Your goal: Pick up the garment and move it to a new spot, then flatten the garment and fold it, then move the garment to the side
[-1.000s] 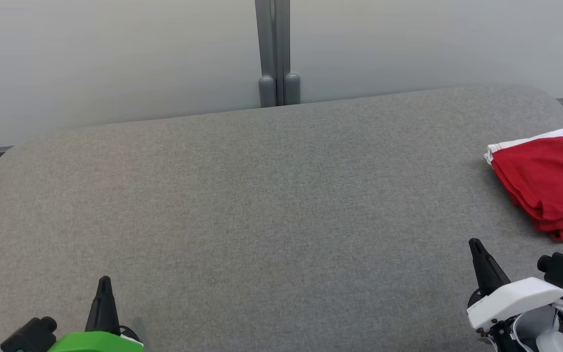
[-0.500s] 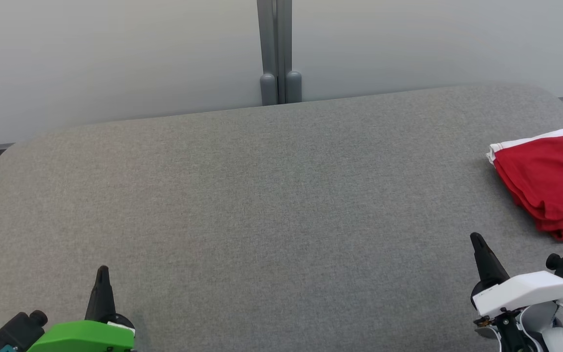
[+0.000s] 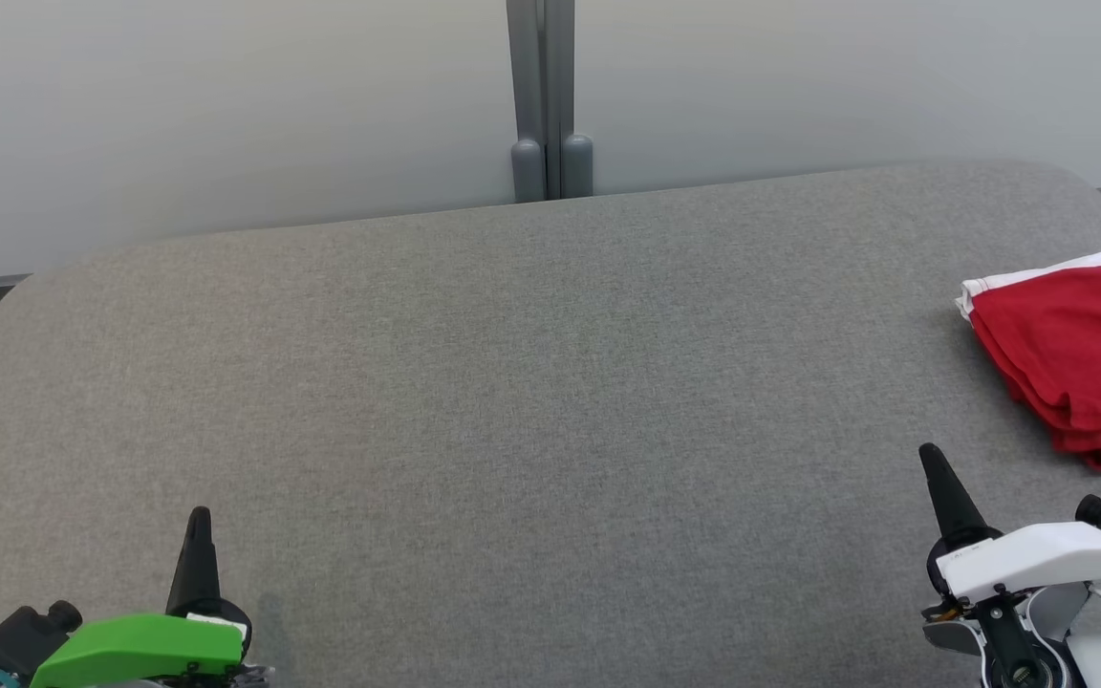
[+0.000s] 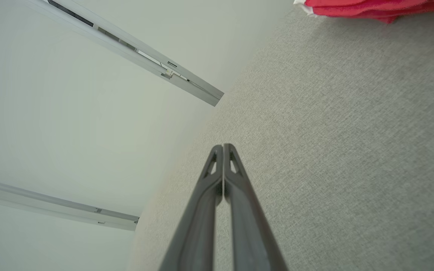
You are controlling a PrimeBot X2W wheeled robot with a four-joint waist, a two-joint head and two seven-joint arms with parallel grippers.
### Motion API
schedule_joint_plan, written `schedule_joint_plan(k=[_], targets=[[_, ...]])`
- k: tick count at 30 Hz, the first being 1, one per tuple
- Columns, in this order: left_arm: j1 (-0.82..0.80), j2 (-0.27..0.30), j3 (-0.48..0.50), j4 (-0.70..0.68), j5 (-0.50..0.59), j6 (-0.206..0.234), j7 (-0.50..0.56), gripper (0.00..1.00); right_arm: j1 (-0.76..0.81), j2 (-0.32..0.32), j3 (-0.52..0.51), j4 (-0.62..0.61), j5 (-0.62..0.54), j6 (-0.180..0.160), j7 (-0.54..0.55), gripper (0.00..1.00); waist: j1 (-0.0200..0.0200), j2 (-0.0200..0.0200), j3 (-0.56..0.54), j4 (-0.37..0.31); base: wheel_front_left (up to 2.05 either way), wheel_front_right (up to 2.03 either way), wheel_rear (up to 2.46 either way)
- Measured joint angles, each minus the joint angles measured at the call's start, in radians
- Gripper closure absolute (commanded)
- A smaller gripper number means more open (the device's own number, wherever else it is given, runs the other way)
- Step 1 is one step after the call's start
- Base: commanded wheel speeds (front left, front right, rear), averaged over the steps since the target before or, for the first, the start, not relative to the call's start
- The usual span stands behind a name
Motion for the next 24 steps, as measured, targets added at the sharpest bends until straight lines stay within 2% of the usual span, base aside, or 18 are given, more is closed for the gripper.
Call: schedule_joint_plan(k=[24], targets=[[-0.038, 0.001, 0.012, -0.006, -0.225, -0.009, 0.062, 1.00, -0.022, 0.027, -0.035, 0.003, 0.229, -0.001, 0.037, 1.00, 0.0000, 0.0000, 0.009, 0.007, 0.00, 0.00, 0.00]])
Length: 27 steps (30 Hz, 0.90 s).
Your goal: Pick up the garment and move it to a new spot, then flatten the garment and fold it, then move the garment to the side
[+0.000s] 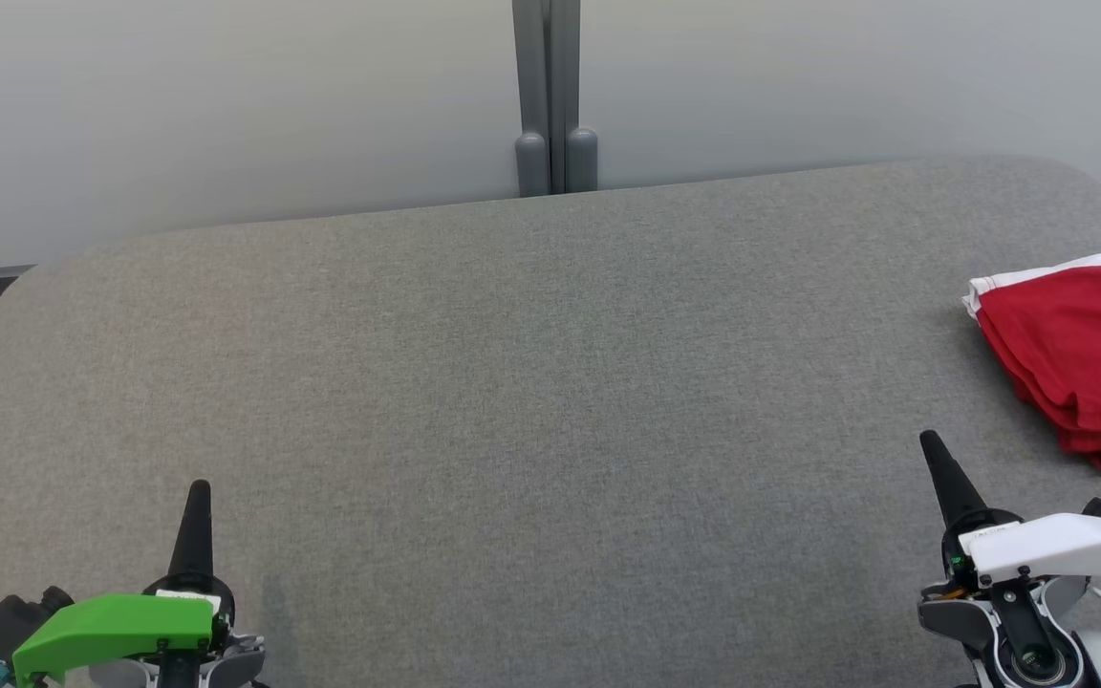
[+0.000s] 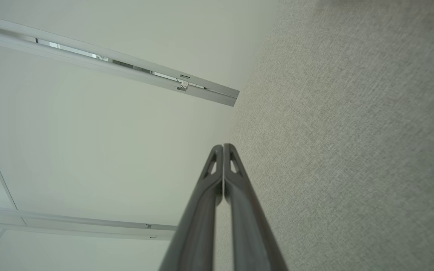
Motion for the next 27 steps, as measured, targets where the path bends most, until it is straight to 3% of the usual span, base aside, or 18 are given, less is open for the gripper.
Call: schedule_joint_plan(k=[27], targets=[[-0.031, 0.002, 0.010, -0.007, -0.207, -0.008, 0.056, 1.00, -0.021, 0.023, -0.030, 0.002, 0.206, 0.000, 0.032, 1.00, 0.0000, 0.0000, 0.010, 0.008, 0.00, 0.00, 0.00]])
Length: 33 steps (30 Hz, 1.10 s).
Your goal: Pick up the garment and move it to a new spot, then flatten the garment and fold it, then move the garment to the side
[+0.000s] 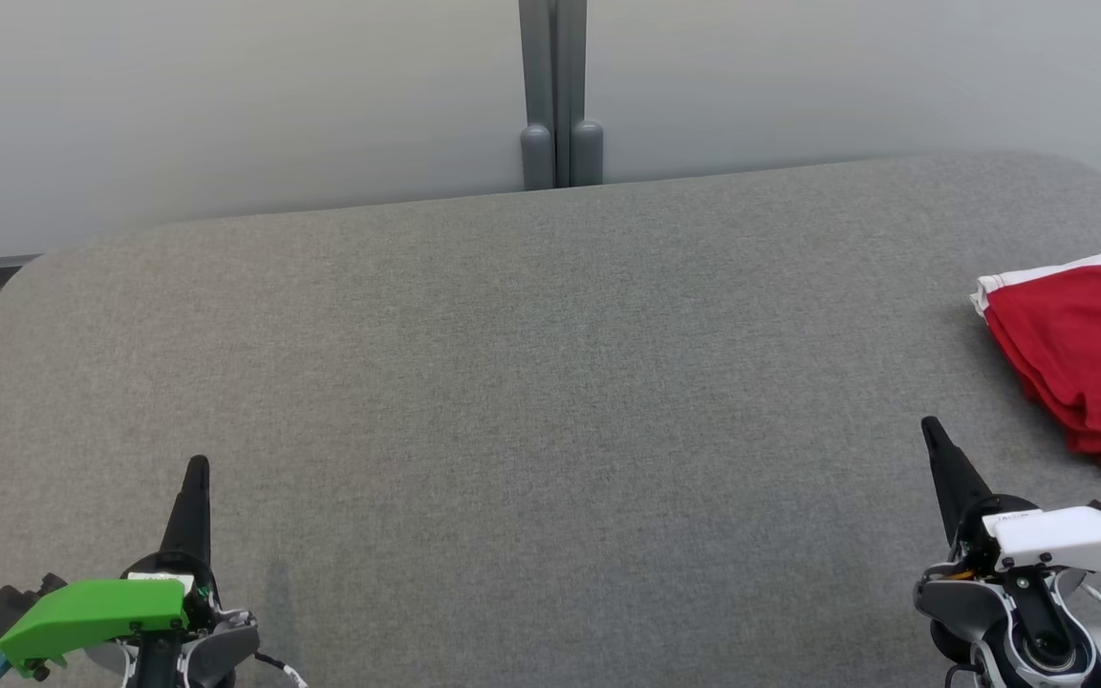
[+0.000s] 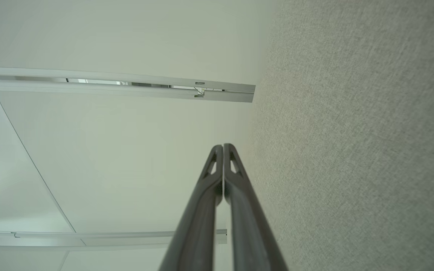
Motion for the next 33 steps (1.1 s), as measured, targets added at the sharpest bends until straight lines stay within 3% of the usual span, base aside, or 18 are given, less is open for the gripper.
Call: schedule_joint_plan(k=[18, 33], targets=[[-0.019, 0.001, 0.007, -0.003, -0.117, -0.004, 0.030, 1.00, -0.016, 0.016, -0.017, 0.001, 0.118, 0.000, 0.017, 1.00, 0.0000, 0.0000, 0.007, 0.005, 0.00, 0.00, 0.00], [-0.021, 0.001, 0.008, -0.004, -0.118, -0.005, 0.031, 1.00, -0.016, 0.016, -0.018, 0.001, 0.119, 0.000, 0.018, 1.00, 0.0000, 0.0000, 0.007, 0.005, 0.00, 0.00, 0.00]])
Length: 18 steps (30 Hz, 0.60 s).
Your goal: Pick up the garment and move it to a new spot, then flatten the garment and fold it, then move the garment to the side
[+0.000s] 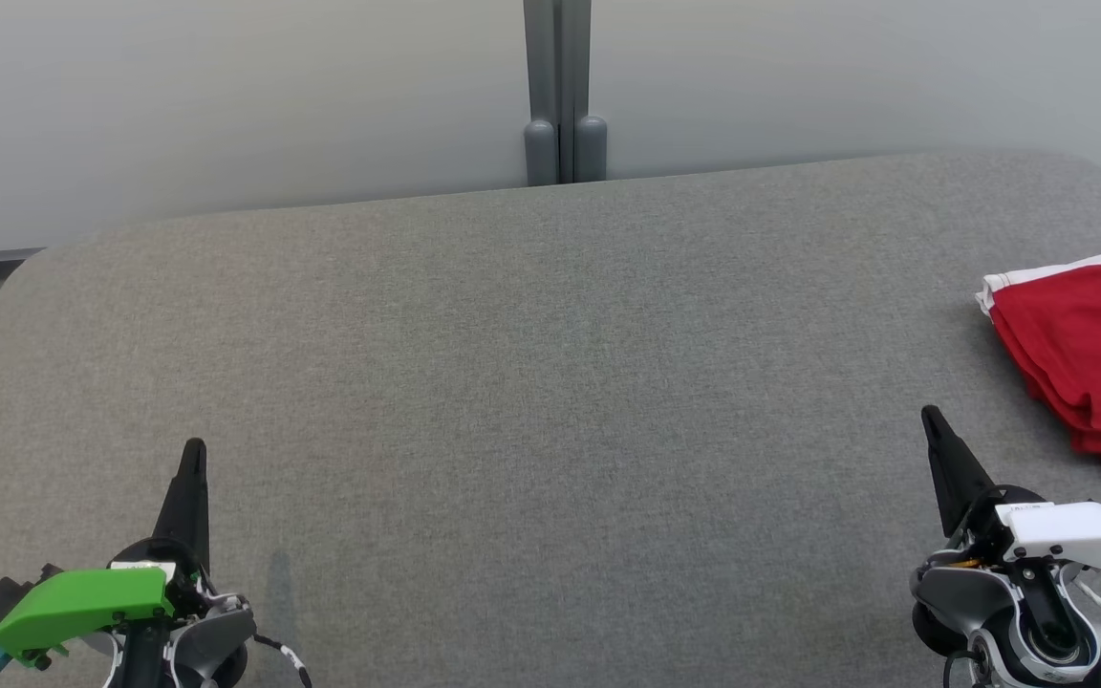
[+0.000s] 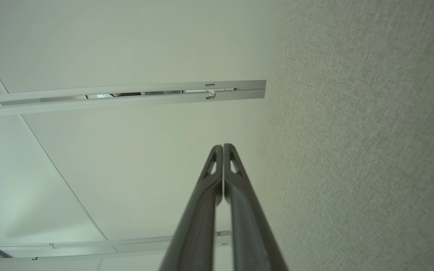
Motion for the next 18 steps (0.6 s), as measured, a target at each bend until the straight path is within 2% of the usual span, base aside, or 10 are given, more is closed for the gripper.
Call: schedule_joint_plan(k=[18], targets=[[0.000, 0.000, 0.000, 0.000, 0.000, 0.000, 0.000, 1.00, 0.000, 0.000, 0.000, 0.000, 0.000, 0.000, 0.000, 1.00, 0.0000, 0.0000, 0.000, 0.000, 0.00, 0.00, 0.00]])
